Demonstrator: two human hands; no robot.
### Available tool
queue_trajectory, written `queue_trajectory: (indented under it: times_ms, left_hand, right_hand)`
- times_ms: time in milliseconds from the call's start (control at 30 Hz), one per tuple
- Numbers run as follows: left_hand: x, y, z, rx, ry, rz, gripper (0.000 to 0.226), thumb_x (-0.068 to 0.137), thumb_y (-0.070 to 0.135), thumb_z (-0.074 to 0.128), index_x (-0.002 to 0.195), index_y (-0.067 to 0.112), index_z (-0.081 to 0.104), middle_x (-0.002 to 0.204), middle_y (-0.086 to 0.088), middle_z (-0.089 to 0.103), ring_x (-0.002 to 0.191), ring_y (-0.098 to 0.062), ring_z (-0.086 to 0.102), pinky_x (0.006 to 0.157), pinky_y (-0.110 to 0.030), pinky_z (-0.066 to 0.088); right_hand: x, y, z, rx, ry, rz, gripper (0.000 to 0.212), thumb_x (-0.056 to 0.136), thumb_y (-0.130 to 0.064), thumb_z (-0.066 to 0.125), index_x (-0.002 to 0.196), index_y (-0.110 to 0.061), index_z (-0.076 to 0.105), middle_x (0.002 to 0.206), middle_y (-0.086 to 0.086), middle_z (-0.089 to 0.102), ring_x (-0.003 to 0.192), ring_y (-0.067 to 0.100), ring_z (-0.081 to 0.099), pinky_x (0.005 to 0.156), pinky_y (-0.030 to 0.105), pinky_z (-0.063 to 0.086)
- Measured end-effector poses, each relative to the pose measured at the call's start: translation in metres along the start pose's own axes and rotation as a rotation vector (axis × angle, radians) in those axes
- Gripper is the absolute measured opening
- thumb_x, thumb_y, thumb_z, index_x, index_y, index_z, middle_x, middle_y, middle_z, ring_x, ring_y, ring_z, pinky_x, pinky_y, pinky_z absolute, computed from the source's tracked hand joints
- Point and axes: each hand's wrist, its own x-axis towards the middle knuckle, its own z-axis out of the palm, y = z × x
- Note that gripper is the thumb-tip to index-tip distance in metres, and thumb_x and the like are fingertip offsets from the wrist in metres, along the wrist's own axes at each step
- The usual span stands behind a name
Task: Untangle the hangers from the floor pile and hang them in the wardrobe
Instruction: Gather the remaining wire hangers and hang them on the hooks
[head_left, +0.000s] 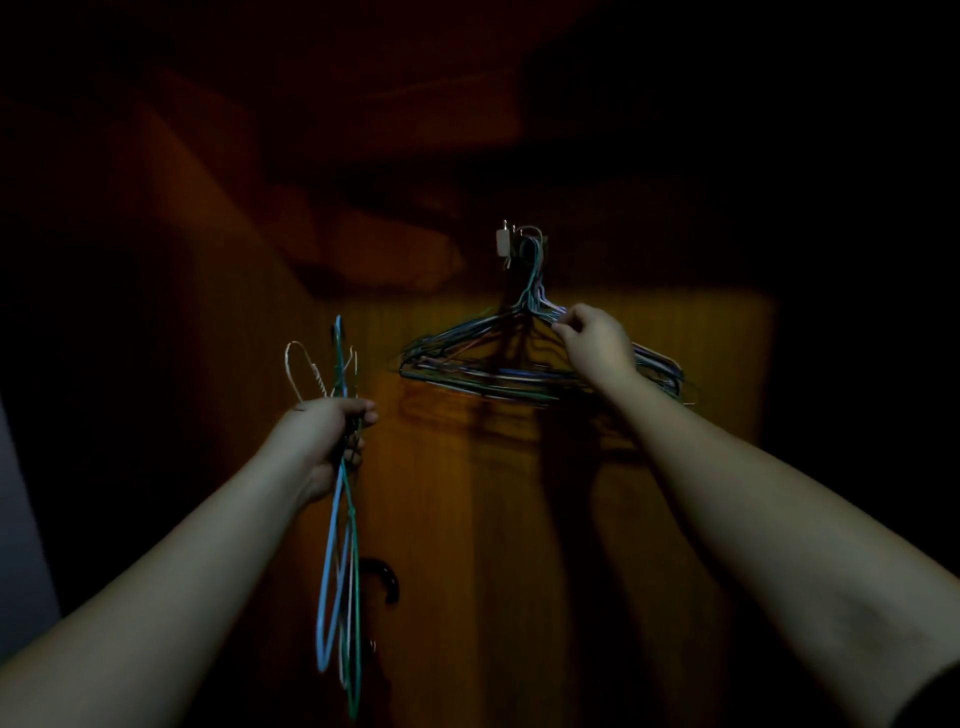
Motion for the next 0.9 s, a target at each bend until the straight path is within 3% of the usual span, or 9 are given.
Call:
queue_trajectory:
  times_ms: [333, 600, 900]
  left_hand:
    - [0.000, -0.001, 0.001, 0.011, -0.003, -0.008, 0.016, 0.099, 0.015, 0.046, 0.106, 0.010, 0.059, 0.077, 0.000, 0.057, 0.055, -0.009, 0.039, 0.034, -0.015, 0.031]
    - [-0.005, -0.002, 0.002, 0.014, -0.008, -0.015, 0.013, 0.099, 0.014, 0.047, 0.101, 0.010, 0.059, 0.075, 0.001, 0.057, 0.054, -0.009, 0.038, 0.034, -0.014, 0.030]
    - [-0.017, 0.002, -0.002, 0.001, -0.046, -0.025, 0.012, 0.099, 0.013, 0.047, 0.099, 0.010, 0.058, 0.075, 0.000, 0.056, 0.053, -0.009, 0.038, 0.033, -0.013, 0.029]
  right_hand:
    - [0.003, 0.005, 0.004, -0.050, -0.022, -0.004, 0.017, 0.097, -0.034, 0.055, 0.107, -0.023, 0.062, 0.103, -0.004, 0.056, 0.091, 0.016, 0.054, 0.075, 0.036, 0.049]
    - [0.008, 0.000, -0.003, -0.179, 0.011, 0.007, 0.022, 0.096, -0.033, 0.056, 0.110, -0.018, 0.063, 0.111, 0.004, 0.061, 0.105, 0.025, 0.057, 0.091, 0.045, 0.049]
    - [0.012, -0.009, -0.010, -0.254, 0.014, 0.080, 0.024, 0.094, -0.033, 0.060, 0.113, -0.019, 0.058, 0.111, 0.004, 0.063, 0.104, 0.025, 0.059, 0.090, 0.041, 0.041]
